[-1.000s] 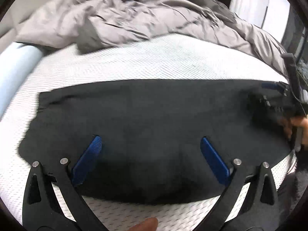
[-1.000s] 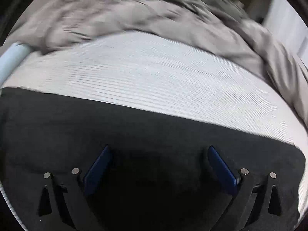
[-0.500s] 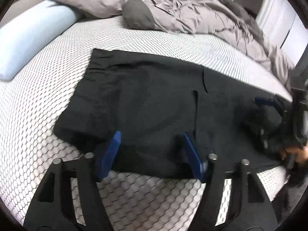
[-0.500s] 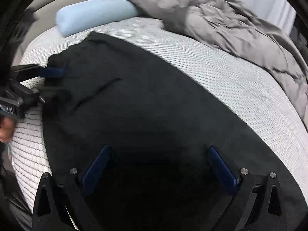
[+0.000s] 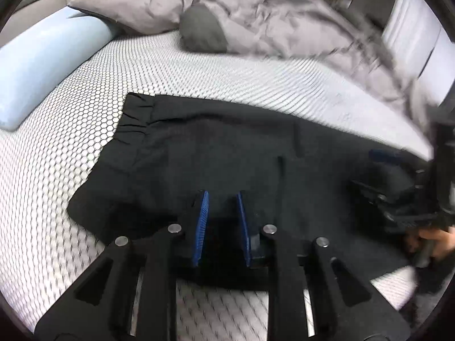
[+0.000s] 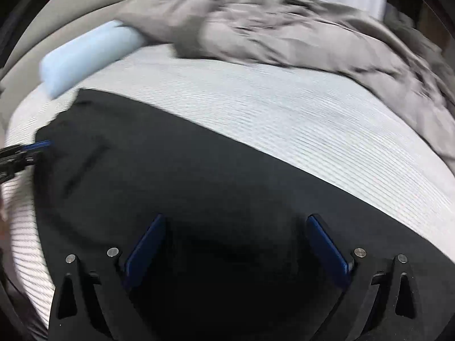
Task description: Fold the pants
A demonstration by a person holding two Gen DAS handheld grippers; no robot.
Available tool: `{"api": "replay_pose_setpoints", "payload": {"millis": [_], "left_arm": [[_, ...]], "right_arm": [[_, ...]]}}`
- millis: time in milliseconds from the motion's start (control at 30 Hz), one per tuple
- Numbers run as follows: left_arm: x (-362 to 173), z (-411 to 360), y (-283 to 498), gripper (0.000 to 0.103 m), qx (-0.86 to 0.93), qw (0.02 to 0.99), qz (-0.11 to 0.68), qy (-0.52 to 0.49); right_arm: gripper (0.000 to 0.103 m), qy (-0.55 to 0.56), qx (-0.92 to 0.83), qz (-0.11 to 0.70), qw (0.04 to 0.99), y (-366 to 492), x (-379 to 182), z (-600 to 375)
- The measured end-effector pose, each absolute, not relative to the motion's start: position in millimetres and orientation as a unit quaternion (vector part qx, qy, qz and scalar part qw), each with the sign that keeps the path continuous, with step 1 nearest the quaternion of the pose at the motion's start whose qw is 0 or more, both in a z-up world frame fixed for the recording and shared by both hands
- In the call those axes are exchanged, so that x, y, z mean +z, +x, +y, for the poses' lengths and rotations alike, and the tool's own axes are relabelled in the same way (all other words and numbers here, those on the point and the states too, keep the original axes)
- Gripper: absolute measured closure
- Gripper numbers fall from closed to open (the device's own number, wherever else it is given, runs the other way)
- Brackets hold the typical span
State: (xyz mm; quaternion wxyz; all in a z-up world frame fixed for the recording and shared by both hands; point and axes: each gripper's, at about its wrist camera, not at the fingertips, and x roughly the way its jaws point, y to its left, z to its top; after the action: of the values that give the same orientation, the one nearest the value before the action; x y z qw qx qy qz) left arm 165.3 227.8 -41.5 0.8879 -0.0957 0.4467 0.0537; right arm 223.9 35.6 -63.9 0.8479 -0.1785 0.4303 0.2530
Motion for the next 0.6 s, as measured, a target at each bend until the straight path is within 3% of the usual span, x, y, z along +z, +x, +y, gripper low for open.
{"api": "replay_pose_setpoints", "payload": {"millis": [167,400,500,600], "left_arm": [[-54,248,172,0.086,0.102,0.884,0.447,-0.089],[-26,251,174,0.085,0.076,0.897,0.409,-0.152],[-18,247,204,0.085,0.058,0.899,0.395,-0.18],[-32,235,247,0.085,0.068,0.885,0.435,-0.153]], "right_arm": [[0.003,-0.241,0.216,0.427,0.844,241,-76,40],[0.002,-0.155,0.114,0.45,0.872,263,-70,-69],[0.003,-0.157,0.128,0.441,0.875,256,-66,-58],[0.003,-0.162,0.169,0.438,0.868,245,-64,-35]]}}
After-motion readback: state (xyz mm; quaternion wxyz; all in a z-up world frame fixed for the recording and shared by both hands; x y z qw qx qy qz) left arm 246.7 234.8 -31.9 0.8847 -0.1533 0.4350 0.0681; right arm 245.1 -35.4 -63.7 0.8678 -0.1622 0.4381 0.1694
